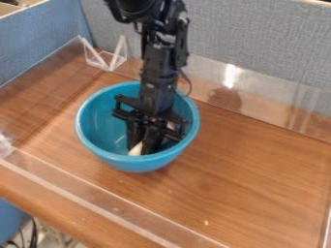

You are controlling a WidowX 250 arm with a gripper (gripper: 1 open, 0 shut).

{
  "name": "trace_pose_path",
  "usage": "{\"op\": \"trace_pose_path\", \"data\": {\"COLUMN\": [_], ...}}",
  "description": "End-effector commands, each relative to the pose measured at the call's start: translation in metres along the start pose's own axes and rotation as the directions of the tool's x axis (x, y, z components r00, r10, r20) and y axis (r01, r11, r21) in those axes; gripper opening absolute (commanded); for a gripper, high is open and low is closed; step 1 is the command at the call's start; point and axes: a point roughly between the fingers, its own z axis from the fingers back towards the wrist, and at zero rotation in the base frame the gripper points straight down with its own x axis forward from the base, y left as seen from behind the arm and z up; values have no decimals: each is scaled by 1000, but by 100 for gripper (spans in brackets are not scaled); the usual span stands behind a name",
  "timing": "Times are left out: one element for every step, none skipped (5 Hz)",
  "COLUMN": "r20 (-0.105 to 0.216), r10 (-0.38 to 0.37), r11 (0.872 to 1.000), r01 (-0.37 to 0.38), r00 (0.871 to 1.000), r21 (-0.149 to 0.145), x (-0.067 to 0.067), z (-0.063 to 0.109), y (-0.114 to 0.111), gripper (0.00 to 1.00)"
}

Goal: Remove the mushroom from inside the blue bowl and put it on the table

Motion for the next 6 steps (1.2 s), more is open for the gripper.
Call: {"op": "trace_pose_path", "data": {"r20": [74, 65, 51, 39, 30, 27], "r10": [-6, -9, -18, -26, -14, -2], "r11": [1000, 1000, 1000, 999, 1000, 1000], "r01": [6, 9, 17, 25, 13, 2], "r00": [997, 998, 999, 999, 999, 1000], "r21": [5, 13, 17, 23, 21, 14], "x": [-10, 0, 11, 20, 23, 25], "z": [34, 33, 26, 21, 21, 23], "y": [-5, -2, 0, 1, 10, 19], "gripper": [0, 0, 0, 0, 0, 0]}}
